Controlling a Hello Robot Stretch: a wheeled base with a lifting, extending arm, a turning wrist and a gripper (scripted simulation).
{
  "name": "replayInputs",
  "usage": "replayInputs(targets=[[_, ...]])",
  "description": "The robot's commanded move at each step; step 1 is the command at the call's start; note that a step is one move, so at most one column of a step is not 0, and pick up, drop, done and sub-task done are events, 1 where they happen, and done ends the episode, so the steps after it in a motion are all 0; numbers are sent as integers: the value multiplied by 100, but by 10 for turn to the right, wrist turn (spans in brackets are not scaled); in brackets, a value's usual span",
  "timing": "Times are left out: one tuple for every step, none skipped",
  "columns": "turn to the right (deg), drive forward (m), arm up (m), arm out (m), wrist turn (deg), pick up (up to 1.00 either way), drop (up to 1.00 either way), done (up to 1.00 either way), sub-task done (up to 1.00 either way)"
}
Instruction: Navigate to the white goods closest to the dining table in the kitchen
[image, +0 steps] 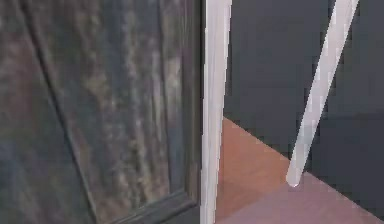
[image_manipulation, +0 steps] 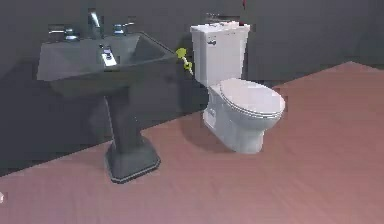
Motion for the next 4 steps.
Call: replayInputs(targets=[[450, 0, 0, 0, 0, 0, 0, 0, 0], [450, 0, 0, 0, 0, 0, 0, 0, 0], [450, 0, 0, 0, 0, 0, 0, 0, 0], [210, 0, 0, 0, 0, 0, 0, 0, 0]])
